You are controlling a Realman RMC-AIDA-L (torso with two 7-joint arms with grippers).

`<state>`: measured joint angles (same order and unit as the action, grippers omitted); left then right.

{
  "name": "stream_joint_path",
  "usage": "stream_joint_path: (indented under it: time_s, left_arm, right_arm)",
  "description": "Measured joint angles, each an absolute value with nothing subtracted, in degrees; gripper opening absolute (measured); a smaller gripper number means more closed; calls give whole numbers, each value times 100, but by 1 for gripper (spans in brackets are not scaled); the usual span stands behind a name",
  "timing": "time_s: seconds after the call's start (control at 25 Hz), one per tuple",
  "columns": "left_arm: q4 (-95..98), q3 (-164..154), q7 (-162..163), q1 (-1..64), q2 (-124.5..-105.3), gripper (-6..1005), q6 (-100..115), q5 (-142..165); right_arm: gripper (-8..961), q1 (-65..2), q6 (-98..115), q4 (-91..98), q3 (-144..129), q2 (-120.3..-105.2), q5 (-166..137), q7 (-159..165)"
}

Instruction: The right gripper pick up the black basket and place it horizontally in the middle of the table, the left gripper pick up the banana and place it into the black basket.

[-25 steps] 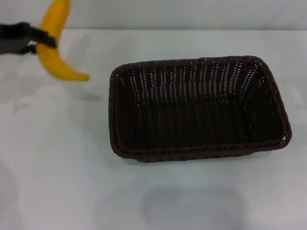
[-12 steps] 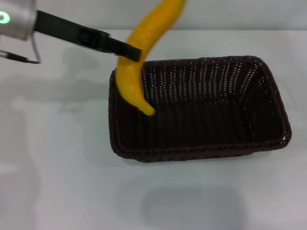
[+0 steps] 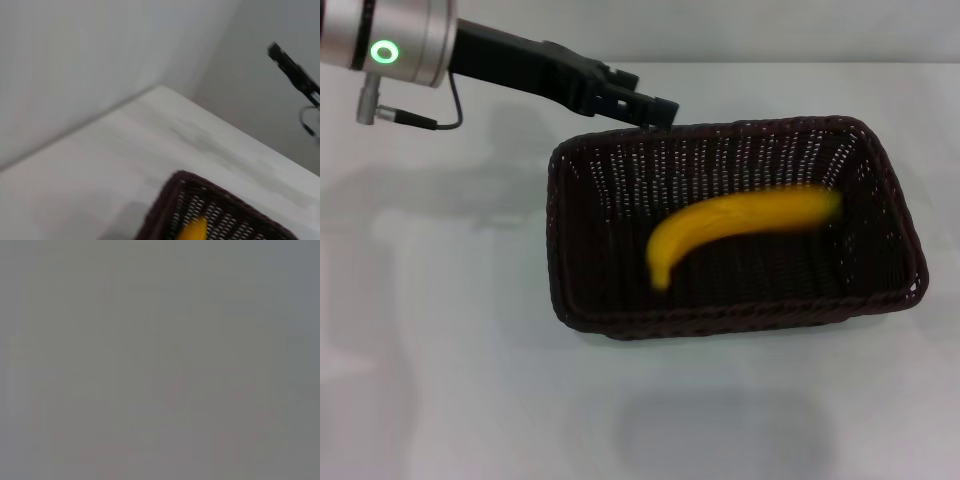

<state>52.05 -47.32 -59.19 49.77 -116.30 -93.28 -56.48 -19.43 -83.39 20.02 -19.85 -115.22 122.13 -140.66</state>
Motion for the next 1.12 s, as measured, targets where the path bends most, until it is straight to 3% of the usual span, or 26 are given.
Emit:
stream_joint_path:
  time_s: [0.32, 0.36, 0.64, 0.84, 1.12]
  left_arm:
    - [5892, -4693, -7515, 3500, -11887, 866, -8076, -7334]
    - [5849, -4690, -8059, 3094, -11892, 866, -7867, -7991]
    - [4981, -4686, -10088, 1910, -11911, 867, -7435, -10517]
    - [3863, -4685, -11774, 1505, -11912, 866, -7458, -11923]
    - [2586, -4687, -13555, 1478, -11925, 867, -7559, -13363]
  right_arm:
    - [648, -1904, -8413, 1935, -2054, -11522, 12181, -13983]
    - [648, -1907, -8450, 1903, -2060, -11522, 12171, -13981]
    - [648, -1863, -8781, 1622, -2159, -11517, 12150, -13974]
    - [648, -1752, -8825, 1386, -2256, -11510, 12145, -13974]
    - [648, -1565, -8811, 1115, -2373, -11491, 12135, -14039]
